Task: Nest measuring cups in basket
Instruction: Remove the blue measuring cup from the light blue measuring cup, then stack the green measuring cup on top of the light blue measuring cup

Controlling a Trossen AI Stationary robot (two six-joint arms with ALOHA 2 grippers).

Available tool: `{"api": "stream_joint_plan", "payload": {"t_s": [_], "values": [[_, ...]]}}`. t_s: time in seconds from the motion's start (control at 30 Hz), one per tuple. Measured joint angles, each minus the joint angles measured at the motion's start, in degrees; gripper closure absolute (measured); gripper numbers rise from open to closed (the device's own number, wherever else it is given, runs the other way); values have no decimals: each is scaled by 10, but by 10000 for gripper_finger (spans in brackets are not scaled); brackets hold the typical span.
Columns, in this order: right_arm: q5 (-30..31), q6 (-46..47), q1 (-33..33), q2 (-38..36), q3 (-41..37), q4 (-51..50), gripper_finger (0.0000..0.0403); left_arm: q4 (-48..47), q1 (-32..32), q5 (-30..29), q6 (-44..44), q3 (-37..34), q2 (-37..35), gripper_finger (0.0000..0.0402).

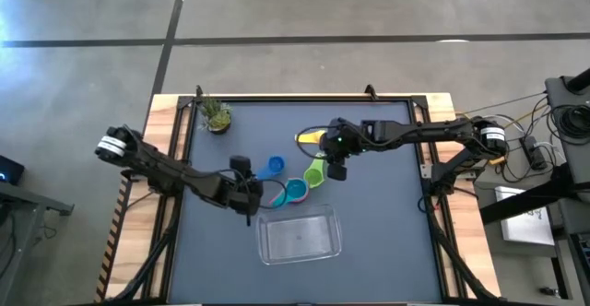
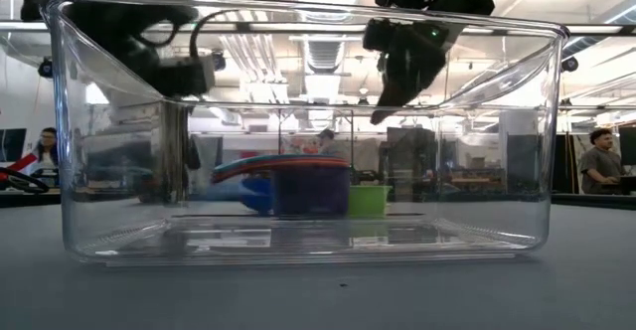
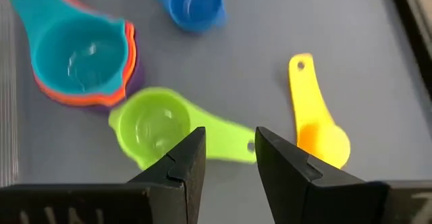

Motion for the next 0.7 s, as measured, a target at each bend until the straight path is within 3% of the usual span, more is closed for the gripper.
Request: {"api": "stream_joint_plan", "payload": {"t_s": [0.17, 0.33, 0.57, 0.7], "values": [[0, 13, 0, 0, -11, -34, 282, -36, -3, -6, -29, 16, -42, 207], [-4, 65, 0, 0, -63, 13, 278, -9, -3, -37, -42, 11, -111, 197], [-6, 173, -10, 0, -157, 177, 280, 126, -3, -70, -15, -30, -197, 208], [-7, 196, -10, 0, -171, 199, 274, 210, -3, -70, 19, -55, -227, 214]]}}
